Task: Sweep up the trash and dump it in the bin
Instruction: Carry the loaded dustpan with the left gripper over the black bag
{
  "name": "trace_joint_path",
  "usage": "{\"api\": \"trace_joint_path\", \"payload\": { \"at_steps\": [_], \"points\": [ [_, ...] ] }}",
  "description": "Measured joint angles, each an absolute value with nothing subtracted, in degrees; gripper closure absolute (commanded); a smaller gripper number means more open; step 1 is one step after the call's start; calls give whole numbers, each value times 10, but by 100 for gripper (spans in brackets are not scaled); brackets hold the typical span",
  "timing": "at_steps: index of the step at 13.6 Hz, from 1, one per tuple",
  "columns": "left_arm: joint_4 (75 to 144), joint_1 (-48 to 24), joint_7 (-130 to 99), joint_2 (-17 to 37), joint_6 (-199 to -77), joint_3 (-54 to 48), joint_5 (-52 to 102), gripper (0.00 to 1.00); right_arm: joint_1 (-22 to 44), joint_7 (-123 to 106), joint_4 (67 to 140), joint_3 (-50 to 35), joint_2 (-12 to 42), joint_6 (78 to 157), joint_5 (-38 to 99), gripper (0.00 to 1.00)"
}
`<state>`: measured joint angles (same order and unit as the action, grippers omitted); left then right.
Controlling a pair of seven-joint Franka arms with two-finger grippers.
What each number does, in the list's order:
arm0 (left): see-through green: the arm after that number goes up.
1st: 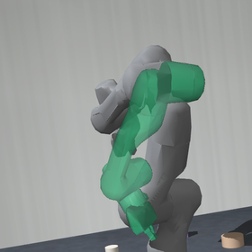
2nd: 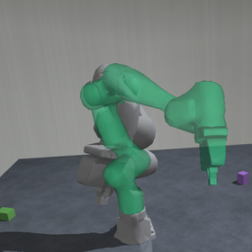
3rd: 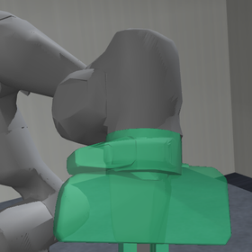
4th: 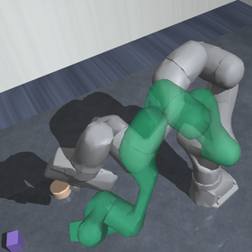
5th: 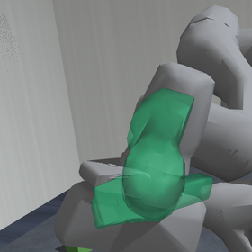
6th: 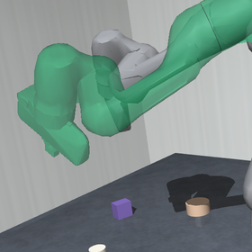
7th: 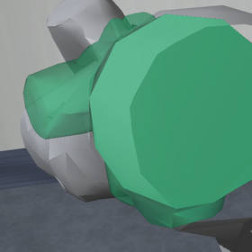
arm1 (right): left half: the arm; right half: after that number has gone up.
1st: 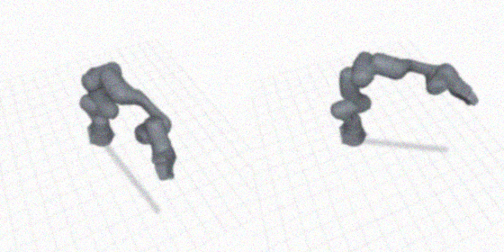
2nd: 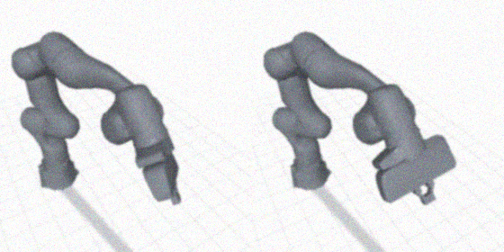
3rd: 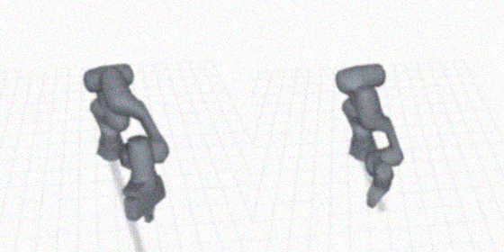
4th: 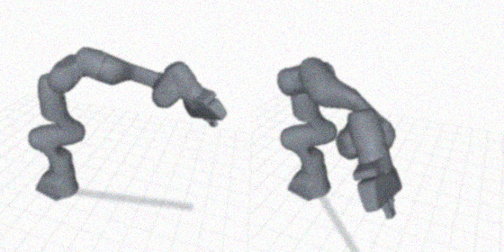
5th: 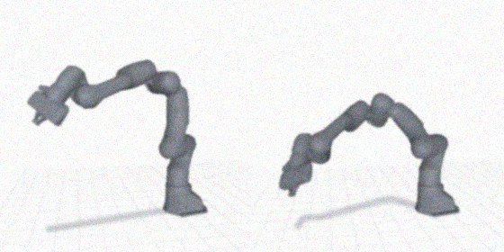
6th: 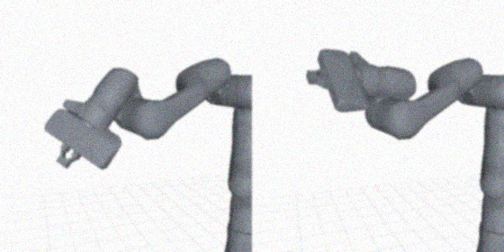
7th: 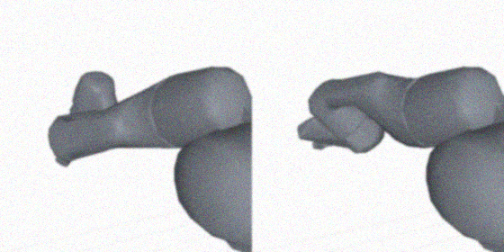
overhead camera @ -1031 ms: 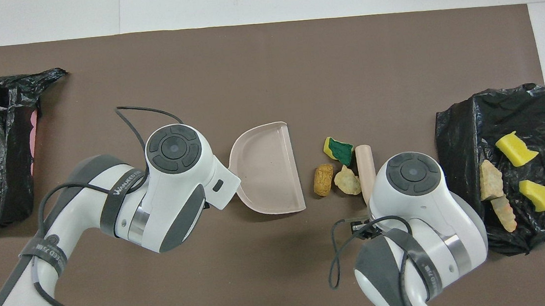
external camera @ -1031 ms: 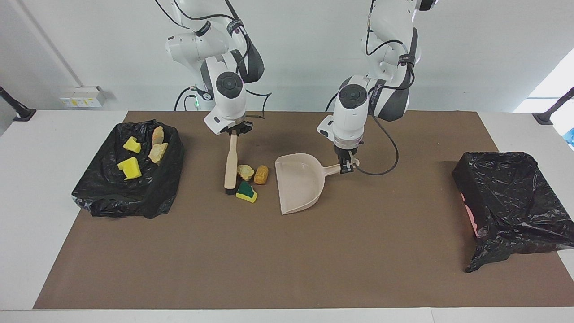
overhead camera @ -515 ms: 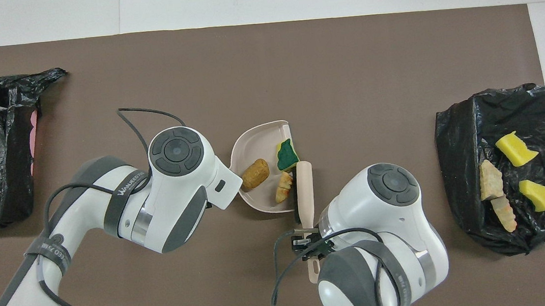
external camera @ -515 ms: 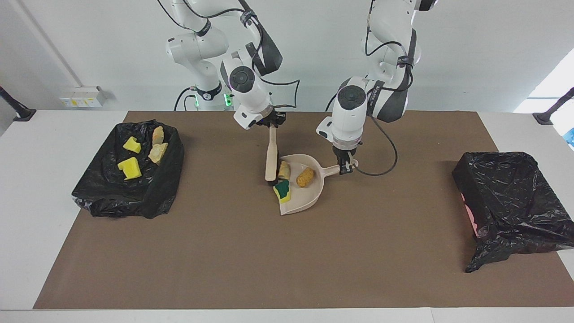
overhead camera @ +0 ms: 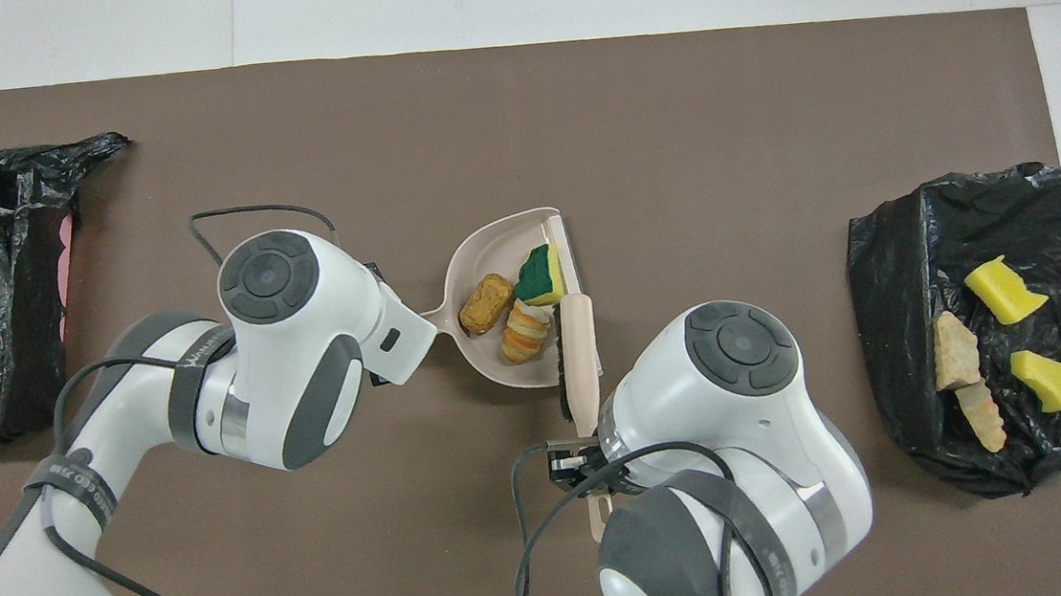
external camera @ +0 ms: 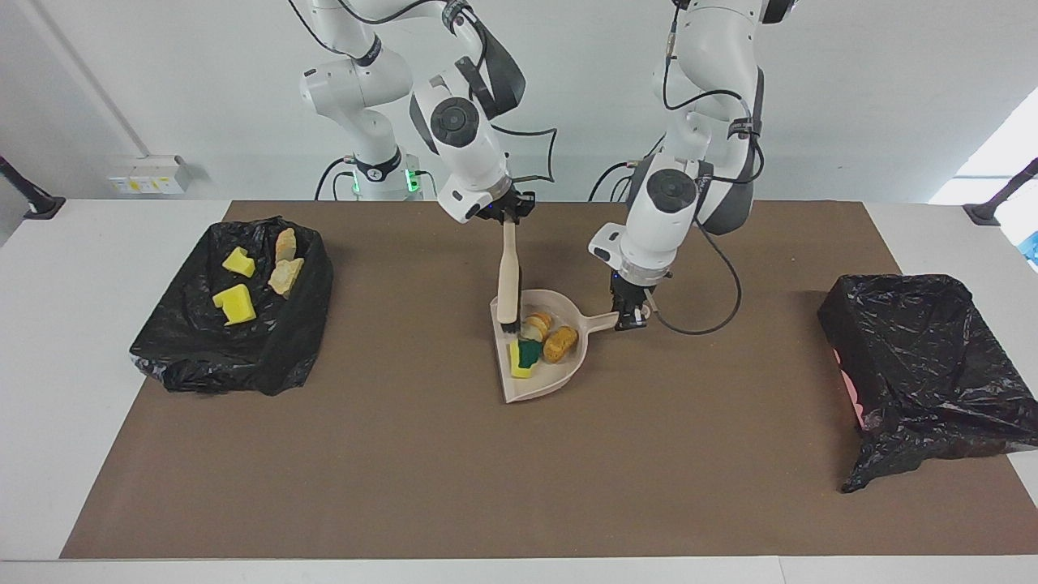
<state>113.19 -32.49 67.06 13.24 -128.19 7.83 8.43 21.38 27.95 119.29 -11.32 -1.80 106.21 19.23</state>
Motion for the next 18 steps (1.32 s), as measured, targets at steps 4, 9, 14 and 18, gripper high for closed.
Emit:
{"api": "trace_joint_path", "payload": {
  "at_steps": [4, 9, 14, 18],
  "points": [
    [1109, -271, 753, 130, -1279, 79, 100, 100, 216, 285, 1169, -116, -34, 1011, 124, 100],
    [1007, -185, 854, 127, -1151, 82, 101, 100, 230, 339, 1207, -123, -112, 969, 136, 100],
    [938, -60, 998, 127, -1057, 84, 91, 100, 292, 377, 1299, -125, -118, 1048, 166, 100],
    [917, 44, 1109, 136, -1055, 85, 56, 100, 312, 378, 1348, -125, -116, 1103, 173, 100]
  ]
}}
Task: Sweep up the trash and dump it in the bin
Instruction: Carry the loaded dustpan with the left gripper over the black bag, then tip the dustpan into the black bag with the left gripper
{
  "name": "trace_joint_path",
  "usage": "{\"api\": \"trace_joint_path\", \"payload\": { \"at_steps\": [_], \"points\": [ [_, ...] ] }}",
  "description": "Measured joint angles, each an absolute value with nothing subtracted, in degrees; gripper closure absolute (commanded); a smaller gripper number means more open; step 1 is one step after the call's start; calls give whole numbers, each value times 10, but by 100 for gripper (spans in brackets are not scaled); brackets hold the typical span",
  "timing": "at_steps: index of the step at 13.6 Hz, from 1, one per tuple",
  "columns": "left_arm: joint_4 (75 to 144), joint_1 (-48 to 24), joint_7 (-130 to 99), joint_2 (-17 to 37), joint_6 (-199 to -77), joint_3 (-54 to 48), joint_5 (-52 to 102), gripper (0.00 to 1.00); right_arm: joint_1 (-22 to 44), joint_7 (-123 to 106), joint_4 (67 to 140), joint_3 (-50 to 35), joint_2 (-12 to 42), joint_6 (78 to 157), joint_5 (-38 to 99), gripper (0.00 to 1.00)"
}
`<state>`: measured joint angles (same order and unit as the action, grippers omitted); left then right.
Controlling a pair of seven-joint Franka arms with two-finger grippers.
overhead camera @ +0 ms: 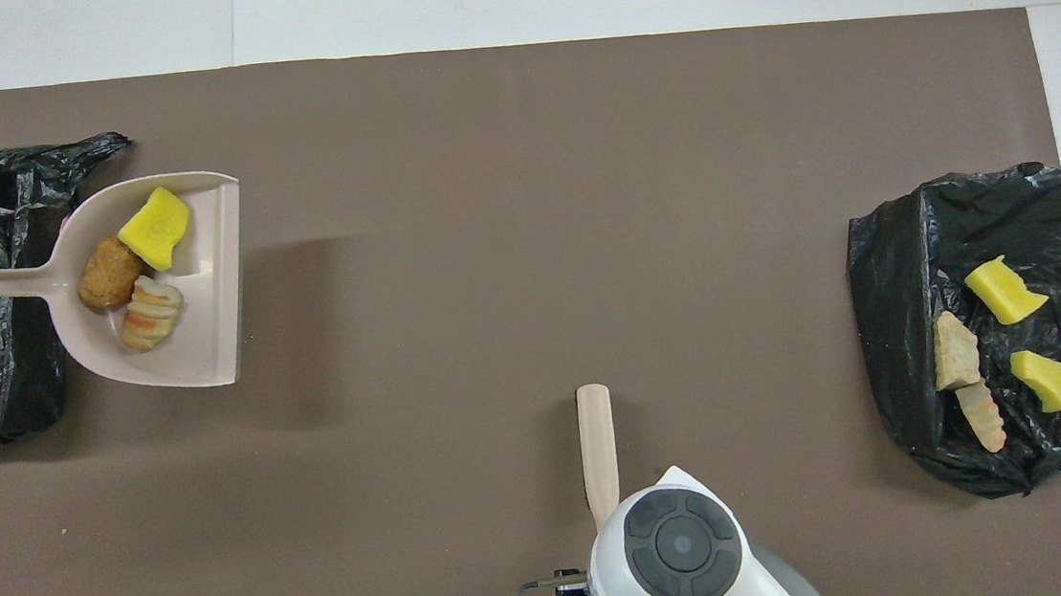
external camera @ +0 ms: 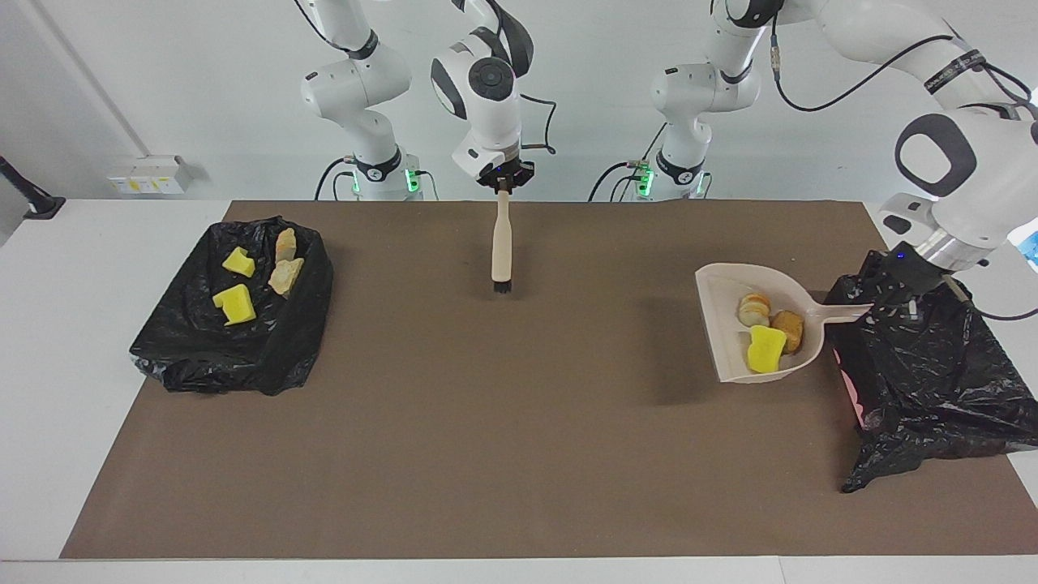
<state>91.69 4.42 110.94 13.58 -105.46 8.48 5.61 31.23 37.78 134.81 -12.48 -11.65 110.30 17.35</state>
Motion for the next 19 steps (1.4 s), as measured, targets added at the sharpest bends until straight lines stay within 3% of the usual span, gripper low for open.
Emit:
{"api": "trace_joint_path", "payload": {
  "at_steps": [7, 9, 10, 11, 12, 19],
  "points": [
    [856, 187, 1196, 156, -1031, 86, 0, 100, 343, 392, 1385, -125, -101, 1161, 175, 97],
    [827, 196, 1198, 171, -1032, 87, -34, 100, 349, 392, 1397, -125, -97, 1184, 175, 67],
    [817, 197, 1198, 178, -1039, 86, -53, 100, 350, 392, 1400, -125, -97, 1190, 175, 40],
    [807, 197, 1197, 185, -1053, 85, -75, 100, 350, 393, 1403, -125, -95, 1193, 175, 5],
    [801, 197, 1192, 191, -1070, 83, -96, 100, 350, 393, 1404, -125, -92, 1193, 175, 0],
    [798, 156, 1075, 203, -1209, 76, -353, 100, 325, 393, 1353, -119, -75, 1206, 170, 0]
  ]
}}
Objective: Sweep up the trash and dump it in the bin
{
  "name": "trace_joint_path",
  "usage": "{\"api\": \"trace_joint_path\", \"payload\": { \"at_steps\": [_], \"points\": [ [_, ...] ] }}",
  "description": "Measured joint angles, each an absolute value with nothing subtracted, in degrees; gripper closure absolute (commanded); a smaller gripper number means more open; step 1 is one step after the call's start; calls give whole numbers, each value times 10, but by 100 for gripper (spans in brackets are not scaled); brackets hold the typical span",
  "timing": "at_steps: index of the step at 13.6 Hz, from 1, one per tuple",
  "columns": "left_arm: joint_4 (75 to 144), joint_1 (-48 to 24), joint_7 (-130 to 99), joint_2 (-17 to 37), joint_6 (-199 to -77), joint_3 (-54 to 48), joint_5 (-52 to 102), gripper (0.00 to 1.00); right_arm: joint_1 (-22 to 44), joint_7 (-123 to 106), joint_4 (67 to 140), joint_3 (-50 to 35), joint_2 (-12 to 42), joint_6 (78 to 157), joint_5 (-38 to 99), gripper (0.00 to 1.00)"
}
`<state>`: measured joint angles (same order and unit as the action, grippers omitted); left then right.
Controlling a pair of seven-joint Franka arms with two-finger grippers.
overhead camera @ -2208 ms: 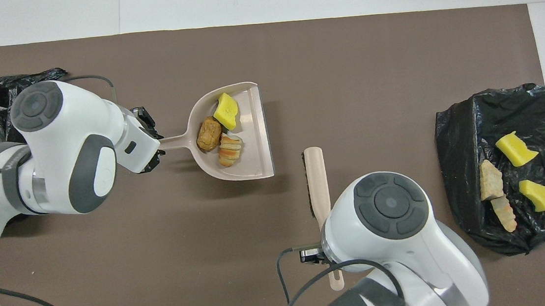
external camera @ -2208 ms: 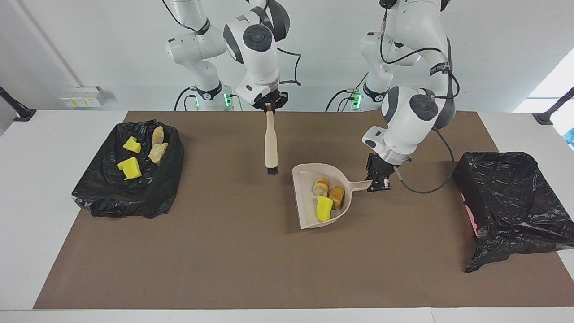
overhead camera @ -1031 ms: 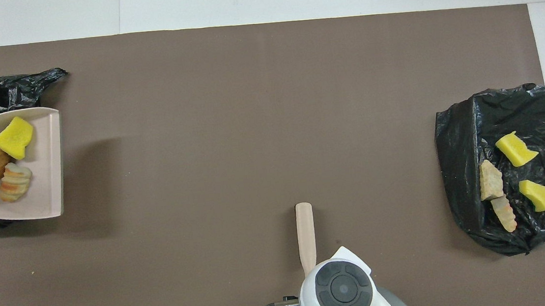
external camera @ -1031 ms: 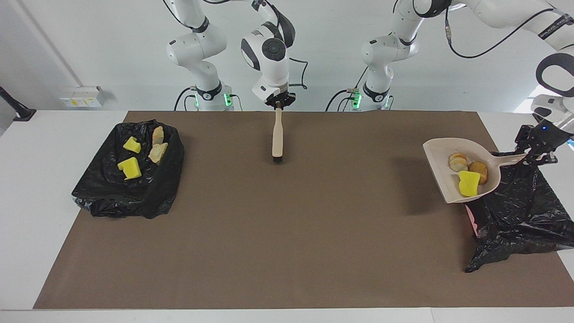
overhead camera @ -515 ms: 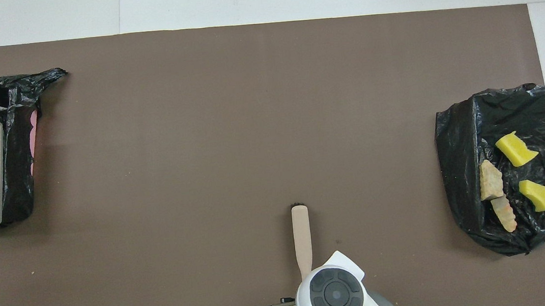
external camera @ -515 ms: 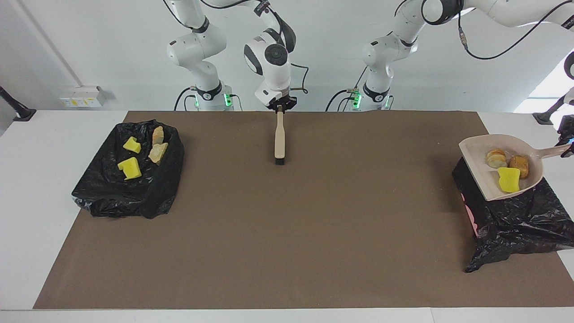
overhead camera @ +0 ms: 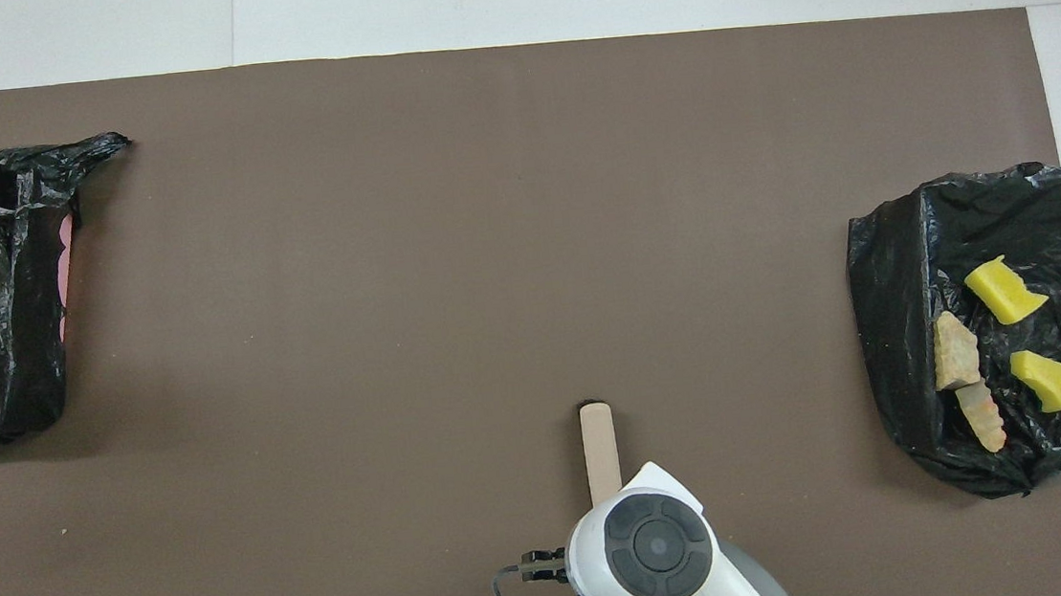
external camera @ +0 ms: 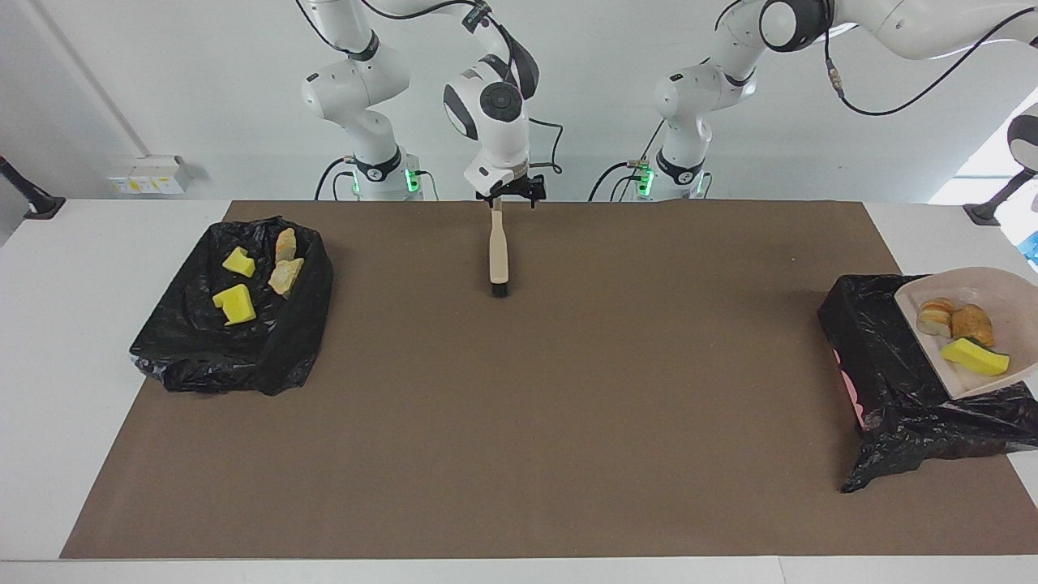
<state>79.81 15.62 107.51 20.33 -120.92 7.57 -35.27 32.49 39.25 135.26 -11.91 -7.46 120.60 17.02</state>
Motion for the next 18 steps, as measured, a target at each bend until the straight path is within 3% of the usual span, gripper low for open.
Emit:
{"api": "trace_joint_path", "payload": {
  "at_steps": [3, 6, 11, 13, 18],
  "points": [
    [818, 144, 1050, 189, -1272, 76, -420, 100, 280, 393, 1316, -115, -74, 1206, 132, 0],
    [889, 145, 989, 134, -1342, 80, -507, 100, 230, 393, 1280, -114, -74, 1205, 63, 0],
    [929, 140, 975, 83, -1340, 74, -527, 100, 143, 331, 1198, -112, -74, 1157, -6, 0],
    [927, 123, 970, 79, -1316, 73, -528, 100, 104, 290, 1160, -111, -74, 1134, -8, 0],
    [917, 64, 950, 75, -1121, 68, -437, 100, 50, 272, 1090, -111, -72, 1120, -10, 0]
  ]
}}
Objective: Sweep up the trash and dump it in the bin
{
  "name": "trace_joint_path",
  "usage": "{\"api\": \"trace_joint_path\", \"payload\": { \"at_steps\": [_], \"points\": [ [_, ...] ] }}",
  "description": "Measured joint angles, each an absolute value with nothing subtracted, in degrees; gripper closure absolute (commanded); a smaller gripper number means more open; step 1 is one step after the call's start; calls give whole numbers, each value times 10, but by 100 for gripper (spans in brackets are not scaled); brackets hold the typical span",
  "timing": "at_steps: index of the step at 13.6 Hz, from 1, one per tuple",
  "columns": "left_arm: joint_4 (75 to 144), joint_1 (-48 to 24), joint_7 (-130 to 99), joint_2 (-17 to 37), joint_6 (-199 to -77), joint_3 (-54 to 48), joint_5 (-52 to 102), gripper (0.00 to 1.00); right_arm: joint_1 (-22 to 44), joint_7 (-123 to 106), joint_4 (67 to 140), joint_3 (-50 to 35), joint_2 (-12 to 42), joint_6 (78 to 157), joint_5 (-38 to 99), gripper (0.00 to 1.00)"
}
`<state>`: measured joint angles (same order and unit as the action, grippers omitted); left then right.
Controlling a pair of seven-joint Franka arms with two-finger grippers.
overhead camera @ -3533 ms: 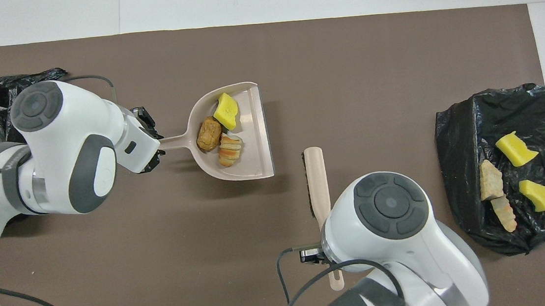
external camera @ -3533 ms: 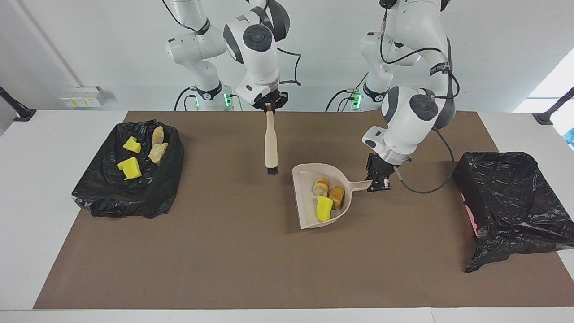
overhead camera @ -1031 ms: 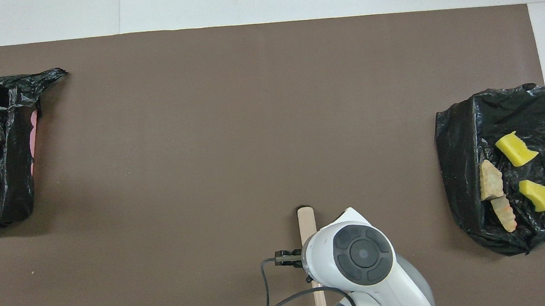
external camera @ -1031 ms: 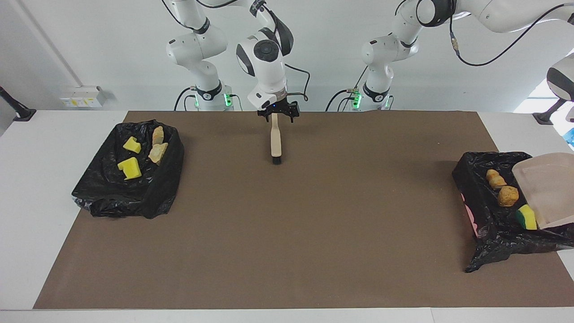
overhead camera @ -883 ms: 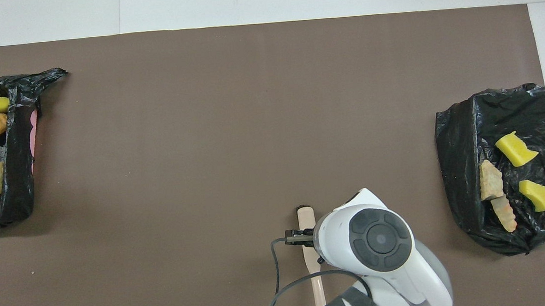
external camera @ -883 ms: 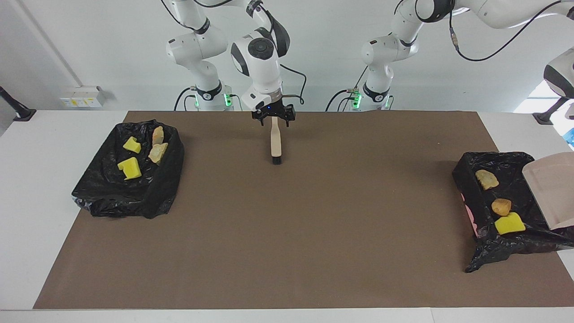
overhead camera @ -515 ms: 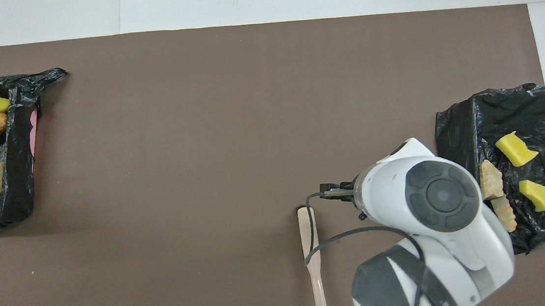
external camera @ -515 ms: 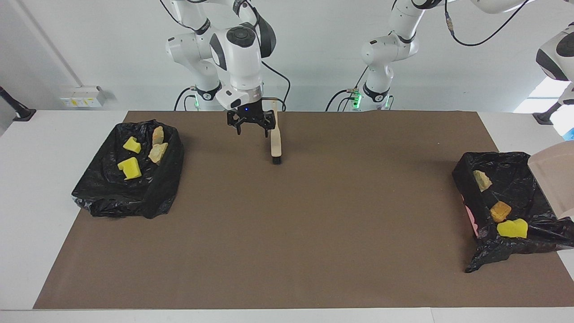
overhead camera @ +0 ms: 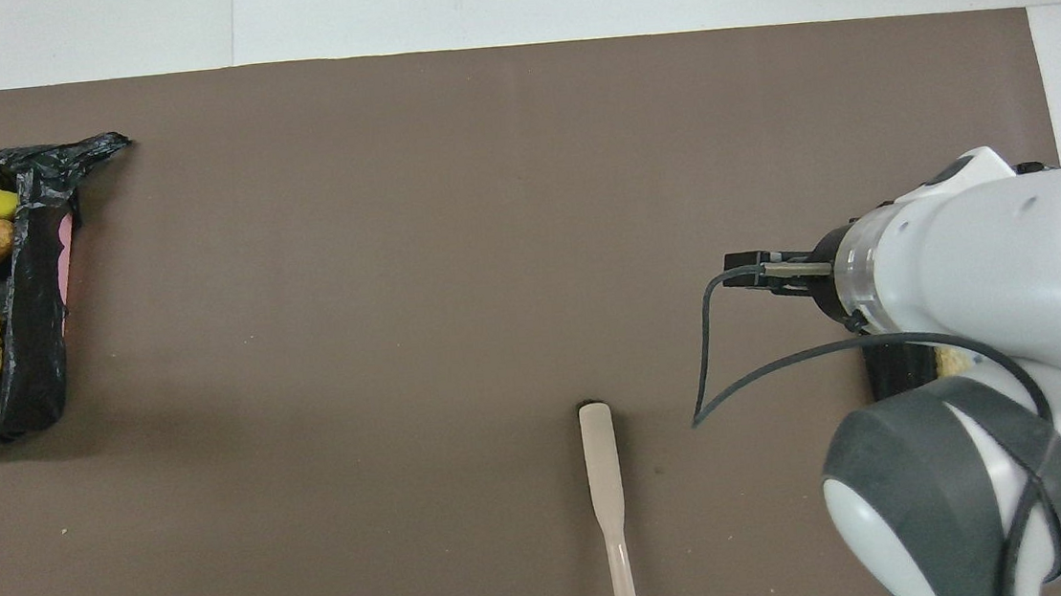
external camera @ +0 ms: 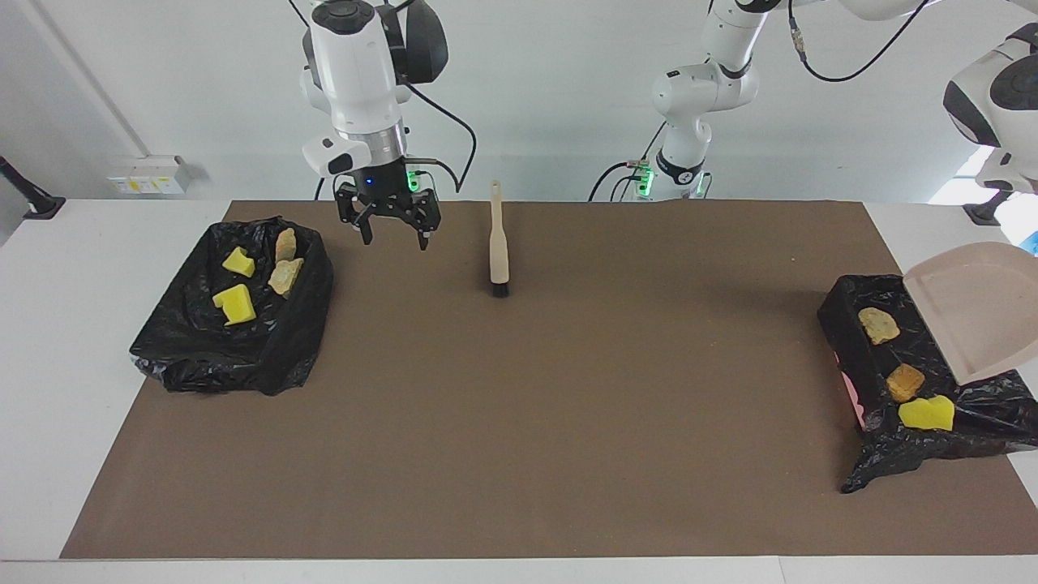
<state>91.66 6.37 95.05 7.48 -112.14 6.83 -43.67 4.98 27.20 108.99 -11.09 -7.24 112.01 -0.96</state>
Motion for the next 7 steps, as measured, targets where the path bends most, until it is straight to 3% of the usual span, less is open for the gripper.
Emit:
{"api": "trace_joint_path", "payload": {
  "at_steps": [7],
  "points": [
    [922, -27, 858, 68, -1004, 65, -262, 100, 53, 272, 1074, -121, -70, 1112, -12, 0]
  ]
}}
